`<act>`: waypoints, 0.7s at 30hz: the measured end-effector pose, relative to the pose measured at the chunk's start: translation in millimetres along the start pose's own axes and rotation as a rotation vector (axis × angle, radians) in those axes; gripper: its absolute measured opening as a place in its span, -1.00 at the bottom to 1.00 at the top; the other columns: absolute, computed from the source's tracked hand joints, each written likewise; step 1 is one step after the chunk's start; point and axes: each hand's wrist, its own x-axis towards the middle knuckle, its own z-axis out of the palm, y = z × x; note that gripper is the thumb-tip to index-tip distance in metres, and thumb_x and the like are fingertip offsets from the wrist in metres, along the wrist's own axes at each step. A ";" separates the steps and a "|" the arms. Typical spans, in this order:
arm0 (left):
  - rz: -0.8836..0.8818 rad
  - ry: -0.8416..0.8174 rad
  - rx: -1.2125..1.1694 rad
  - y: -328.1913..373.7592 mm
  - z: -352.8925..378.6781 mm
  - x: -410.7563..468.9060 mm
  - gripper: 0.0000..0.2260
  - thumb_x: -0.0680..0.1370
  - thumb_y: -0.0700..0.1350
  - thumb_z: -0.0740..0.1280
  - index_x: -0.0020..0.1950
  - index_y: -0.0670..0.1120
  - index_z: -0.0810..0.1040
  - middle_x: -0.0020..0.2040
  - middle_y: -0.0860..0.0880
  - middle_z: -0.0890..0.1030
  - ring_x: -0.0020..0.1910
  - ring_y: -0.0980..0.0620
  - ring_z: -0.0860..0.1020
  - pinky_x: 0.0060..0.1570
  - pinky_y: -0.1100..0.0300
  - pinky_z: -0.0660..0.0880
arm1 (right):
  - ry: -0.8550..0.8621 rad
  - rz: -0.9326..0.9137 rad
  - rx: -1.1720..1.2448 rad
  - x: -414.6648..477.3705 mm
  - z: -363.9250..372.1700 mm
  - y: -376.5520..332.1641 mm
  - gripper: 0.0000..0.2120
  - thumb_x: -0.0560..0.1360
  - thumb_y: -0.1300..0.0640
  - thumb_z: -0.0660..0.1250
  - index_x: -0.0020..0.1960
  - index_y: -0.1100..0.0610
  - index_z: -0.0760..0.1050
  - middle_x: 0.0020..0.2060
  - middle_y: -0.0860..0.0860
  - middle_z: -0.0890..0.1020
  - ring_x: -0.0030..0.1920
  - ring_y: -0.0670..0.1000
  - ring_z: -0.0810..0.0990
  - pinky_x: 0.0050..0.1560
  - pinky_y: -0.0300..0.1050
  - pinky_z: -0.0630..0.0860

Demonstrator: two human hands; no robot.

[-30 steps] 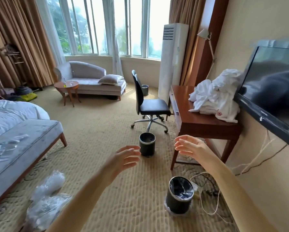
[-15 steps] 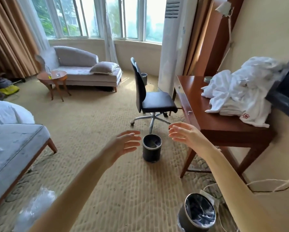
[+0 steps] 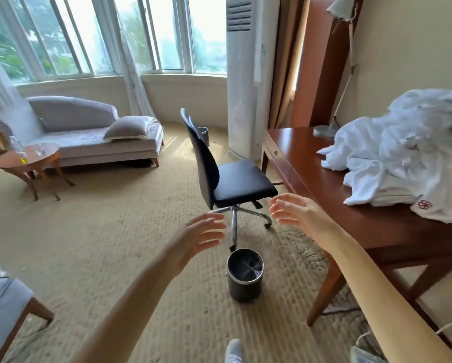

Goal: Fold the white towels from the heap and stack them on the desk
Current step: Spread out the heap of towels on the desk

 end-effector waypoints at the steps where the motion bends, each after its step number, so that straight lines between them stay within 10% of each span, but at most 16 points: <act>1: 0.001 -0.014 0.002 4.1 -8.3 25.1 -0.81 0.62 -0.18 0.21 0.12 -0.11 0.59 -0.04 -0.06 0.67 -0.06 0.00 0.63 0.04 0.14 0.54 | 0.009 -0.001 0.009 24.3 -1.1 2.4 -0.69 0.43 -0.01 0.34 0.08 0.15 0.57 -0.17 -0.04 0.69 -0.11 -0.09 0.67 -0.05 -0.25 0.58; 13: -0.053 -0.118 0.054 89.9 -73.8 324.2 -0.69 0.36 -0.03 0.36 0.07 -0.08 0.64 -0.07 -0.04 0.68 -0.09 0.03 0.66 0.02 0.14 0.53 | 0.204 0.025 0.026 301.3 -56.4 -10.6 -0.88 0.57 0.13 0.28 0.01 0.10 0.59 -0.14 0.03 0.68 -0.07 -0.02 0.66 0.09 -0.11 0.56; 21: -0.069 -0.334 0.080 115.6 -75.4 515.4 -0.83 0.61 -0.17 0.24 0.04 -0.07 0.63 -0.10 -0.02 0.68 -0.12 0.03 0.66 -0.08 0.21 0.57 | 0.383 0.039 0.018 424.2 -107.2 1.2 -0.81 0.58 0.11 0.27 0.10 0.17 0.58 -0.14 0.01 0.67 -0.04 -0.02 0.65 0.14 -0.08 0.53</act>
